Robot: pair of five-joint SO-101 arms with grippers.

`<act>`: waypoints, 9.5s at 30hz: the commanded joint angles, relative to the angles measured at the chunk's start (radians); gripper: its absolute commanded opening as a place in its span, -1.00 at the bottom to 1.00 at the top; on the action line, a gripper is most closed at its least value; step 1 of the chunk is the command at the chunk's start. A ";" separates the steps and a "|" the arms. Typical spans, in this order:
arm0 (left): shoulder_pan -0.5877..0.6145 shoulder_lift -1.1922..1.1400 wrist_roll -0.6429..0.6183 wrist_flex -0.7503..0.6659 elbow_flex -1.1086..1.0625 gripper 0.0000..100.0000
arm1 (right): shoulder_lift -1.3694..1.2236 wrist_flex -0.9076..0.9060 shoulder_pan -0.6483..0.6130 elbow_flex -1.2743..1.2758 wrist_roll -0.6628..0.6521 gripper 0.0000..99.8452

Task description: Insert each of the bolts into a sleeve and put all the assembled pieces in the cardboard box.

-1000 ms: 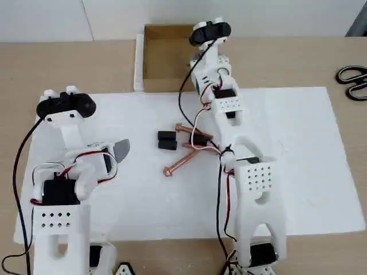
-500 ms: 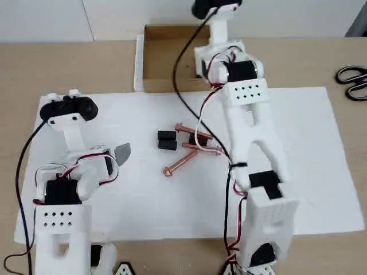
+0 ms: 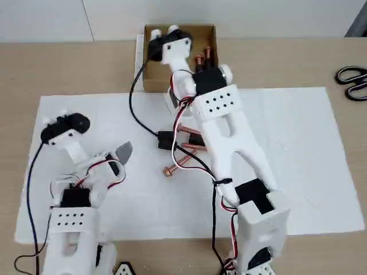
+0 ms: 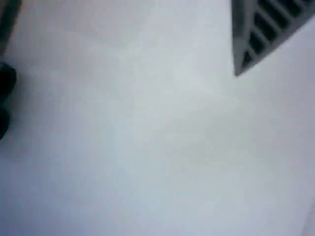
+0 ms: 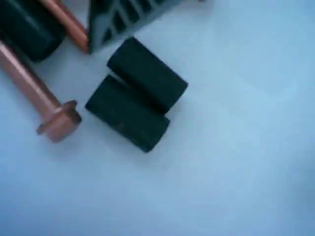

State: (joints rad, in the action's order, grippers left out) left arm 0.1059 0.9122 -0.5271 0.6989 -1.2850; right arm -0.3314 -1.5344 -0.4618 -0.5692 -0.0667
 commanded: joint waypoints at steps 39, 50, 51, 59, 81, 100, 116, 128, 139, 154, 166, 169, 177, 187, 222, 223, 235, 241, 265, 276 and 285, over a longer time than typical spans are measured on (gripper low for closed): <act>-0.003 0.012 -0.046 -0.305 -0.119 -0.42 | -0.282 -0.025 -0.045 -0.061 -0.508 -0.58; -0.003 0.012 -0.046 -0.305 -0.119 -0.42 | -0.163 -0.105 -0.122 -0.063 -0.471 -0.58; -0.003 0.012 -0.046 -0.305 -0.119 -0.42 | -0.165 -0.104 -0.136 -0.063 -0.471 -0.58; -0.002 0.012 -0.046 -0.305 -0.119 -0.42 | -0.188 -0.093 -0.206 -0.063 -0.479 -0.58; -0.002 0.012 -0.046 -0.305 -0.119 -0.42 | -0.383 -0.008 -0.202 -0.063 -0.479 -0.58; -0.002 0.012 -0.046 -0.308 -0.119 -0.42 | -0.338 -0.068 -0.165 -0.164 -0.427 -0.99; 0.025 0.017 -0.046 -0.373 -0.154 -0.42 | -0.111 -0.150 0.305 -0.121 -0.132 -0.99; 0.025 0.018 -0.046 -0.485 -0.214 -0.42 | -0.114 -0.136 0.420 0.081 -0.123 -0.99; 0.023 0.018 -0.041 -0.485 -0.216 -0.42 | -0.114 -0.024 0.415 0.245 -0.123 -0.99; 0.021 0.018 -0.041 -0.485 -0.216 -0.42 | -0.188 0.002 0.398 0.245 -0.123 -0.81; 0.023 0.018 -0.041 -0.485 -0.216 -0.42 | -0.271 0.019 0.397 0.244 -0.121 -0.80; 0.021 0.018 -0.041 -0.485 -0.216 -0.42 | -0.297 0.019 0.397 0.244 -0.121 -0.80; 0.020 0.018 -0.040 -0.485 -0.216 -0.42 | -0.344 0.019 0.397 0.244 -0.121 -0.73; 0.020 0.018 -0.040 -0.485 -0.216 -0.42 | -0.337 0.019 0.397 0.239 -0.123 -1.00; 0.015 0.012 0.425 0.186 0.249 -0.42 | 0.576 -0.148 0.516 0.333 -0.133 -0.99; 0.005 0.012 0.465 0.198 0.260 -0.42 | 0.576 -0.148 0.526 0.336 -0.133 -0.99; -0.327 0.011 0.522 0.215 0.249 -0.42 | 0.584 -0.150 0.816 0.451 -0.133 -0.99; -0.353 0.009 0.522 0.092 0.209 -0.42 | 0.676 -0.157 0.923 0.529 -0.133 -0.99; -0.365 -0.956 0.609 0.331 0.869 -0.42 | 0.811 -0.139 0.903 0.623 -0.184 -0.99; -0.365 -0.988 0.651 0.333 0.895 -0.42 | 0.812 -0.140 0.903 0.623 -0.181 -0.99; -0.405 -0.999 0.686 0.325 0.866 -0.60 | 0.812 -0.139 0.901 0.623 -0.180 -0.99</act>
State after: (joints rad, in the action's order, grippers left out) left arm -0.2900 -0.0913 0.1481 1.0273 -0.4319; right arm 0.4450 -1.6786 0.4465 0.0522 -0.2432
